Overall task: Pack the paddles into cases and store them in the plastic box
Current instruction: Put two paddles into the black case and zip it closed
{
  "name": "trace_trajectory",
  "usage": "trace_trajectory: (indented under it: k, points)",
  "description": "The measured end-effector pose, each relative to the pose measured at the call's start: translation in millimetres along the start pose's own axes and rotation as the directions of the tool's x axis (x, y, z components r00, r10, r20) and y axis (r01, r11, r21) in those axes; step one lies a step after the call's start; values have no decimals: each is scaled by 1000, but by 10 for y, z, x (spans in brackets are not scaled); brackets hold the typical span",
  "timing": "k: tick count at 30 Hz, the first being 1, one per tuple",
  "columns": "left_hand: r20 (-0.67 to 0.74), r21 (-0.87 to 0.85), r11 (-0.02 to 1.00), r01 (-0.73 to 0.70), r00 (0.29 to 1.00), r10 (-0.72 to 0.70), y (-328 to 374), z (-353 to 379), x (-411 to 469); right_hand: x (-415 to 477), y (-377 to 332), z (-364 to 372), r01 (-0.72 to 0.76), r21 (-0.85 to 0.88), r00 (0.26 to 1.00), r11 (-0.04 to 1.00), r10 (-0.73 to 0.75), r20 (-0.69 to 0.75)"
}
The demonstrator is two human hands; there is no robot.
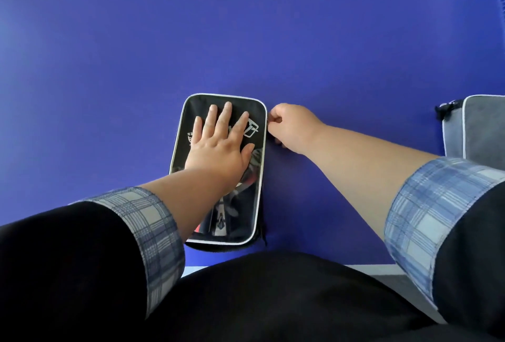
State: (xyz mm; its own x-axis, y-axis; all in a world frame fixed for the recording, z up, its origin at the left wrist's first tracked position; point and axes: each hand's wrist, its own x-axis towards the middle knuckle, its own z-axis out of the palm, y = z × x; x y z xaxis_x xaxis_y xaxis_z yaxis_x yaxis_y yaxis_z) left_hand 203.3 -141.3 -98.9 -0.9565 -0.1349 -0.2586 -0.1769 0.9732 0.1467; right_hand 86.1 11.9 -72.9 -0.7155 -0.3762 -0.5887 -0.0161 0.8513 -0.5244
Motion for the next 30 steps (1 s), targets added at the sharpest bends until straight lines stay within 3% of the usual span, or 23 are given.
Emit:
trace_trajectory:
  k: [5, 9, 18, 24, 28, 30]
  points:
    - [-53, -64, 998, -2, 999, -1, 7, -44, -45, -4, -97, -19, -89, 126, 996, 988, 89, 5]
    - [-55, -104, 994, -18, 998, 12, 9, -55, -55, 10, -137, -47, -242, 401, 970, 883, 206, 132]
    - [-81, -152, 988, -39, 996, 27, -10, -75, -76, 92, -139, -185, -260, 251, 945, 933, 193, 263]
    - [-105, -160, 986, -42, 994, 25, -17, -79, -82, 117, -135, -110, -280, 375, 959, 884, 240, 152]
    - [-112, -171, 984, -49, 993, 30, 0, -68, -83, 94, -63, -104, -395, 533, 918, 748, 314, 240]
    - [-120, -176, 984, -40, 993, 19, -21, -66, -81, 98, -59, -120, -348, 481, 937, 805, 287, 198]
